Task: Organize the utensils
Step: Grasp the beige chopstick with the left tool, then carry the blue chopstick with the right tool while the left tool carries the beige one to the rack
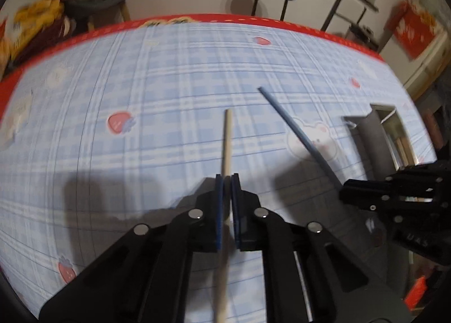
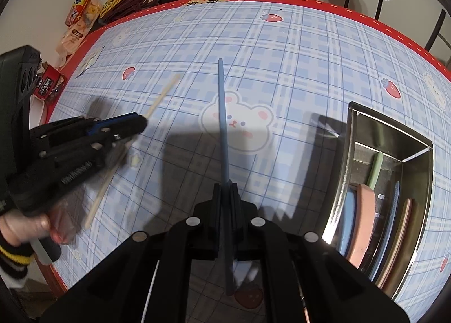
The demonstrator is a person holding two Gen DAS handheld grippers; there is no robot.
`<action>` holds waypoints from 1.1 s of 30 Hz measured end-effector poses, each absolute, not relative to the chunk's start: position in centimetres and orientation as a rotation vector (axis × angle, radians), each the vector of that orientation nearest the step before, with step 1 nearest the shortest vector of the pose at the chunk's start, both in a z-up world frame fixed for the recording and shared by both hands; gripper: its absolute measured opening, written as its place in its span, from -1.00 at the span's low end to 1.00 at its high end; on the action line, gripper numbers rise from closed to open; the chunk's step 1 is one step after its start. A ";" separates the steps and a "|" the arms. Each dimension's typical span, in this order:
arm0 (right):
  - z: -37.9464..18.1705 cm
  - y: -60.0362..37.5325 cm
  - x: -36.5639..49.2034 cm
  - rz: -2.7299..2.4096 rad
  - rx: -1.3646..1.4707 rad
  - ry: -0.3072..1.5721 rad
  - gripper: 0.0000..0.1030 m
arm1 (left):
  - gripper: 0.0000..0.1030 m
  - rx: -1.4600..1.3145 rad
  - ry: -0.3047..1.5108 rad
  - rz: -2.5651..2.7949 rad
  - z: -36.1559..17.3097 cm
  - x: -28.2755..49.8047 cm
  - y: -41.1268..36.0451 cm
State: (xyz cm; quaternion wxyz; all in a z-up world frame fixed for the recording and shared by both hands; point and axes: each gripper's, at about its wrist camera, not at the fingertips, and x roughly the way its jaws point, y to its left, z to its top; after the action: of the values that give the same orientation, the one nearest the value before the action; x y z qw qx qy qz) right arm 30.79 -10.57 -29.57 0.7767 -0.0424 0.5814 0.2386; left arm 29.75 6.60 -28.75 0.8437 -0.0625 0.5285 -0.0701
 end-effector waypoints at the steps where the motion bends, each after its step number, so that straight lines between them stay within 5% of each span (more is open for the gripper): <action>1: -29.6 -10.6 30.8 0.515 -0.091 1.256 -0.87 | -0.81 -0.159 1.124 -0.155 -28.8 29.6 7.1; 23: -29.7 -7.4 29.7 0.422 -0.259 1.193 -0.87 | -0.71 -0.027 1.020 -0.071 -29.0 22.0 5.7; 33: -28.8 -9.2 28.8 0.459 -0.071 1.211 -0.87 | -0.81 -0.518 1.059 -0.061 -28.8 20.1 11.7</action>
State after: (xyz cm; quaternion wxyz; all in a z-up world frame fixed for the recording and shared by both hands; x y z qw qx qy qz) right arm 28.77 -9.16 -28.84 0.7969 -0.0331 0.5641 0.2138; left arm 20.08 11.74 -28.77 0.8308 -0.2440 0.4995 -0.0287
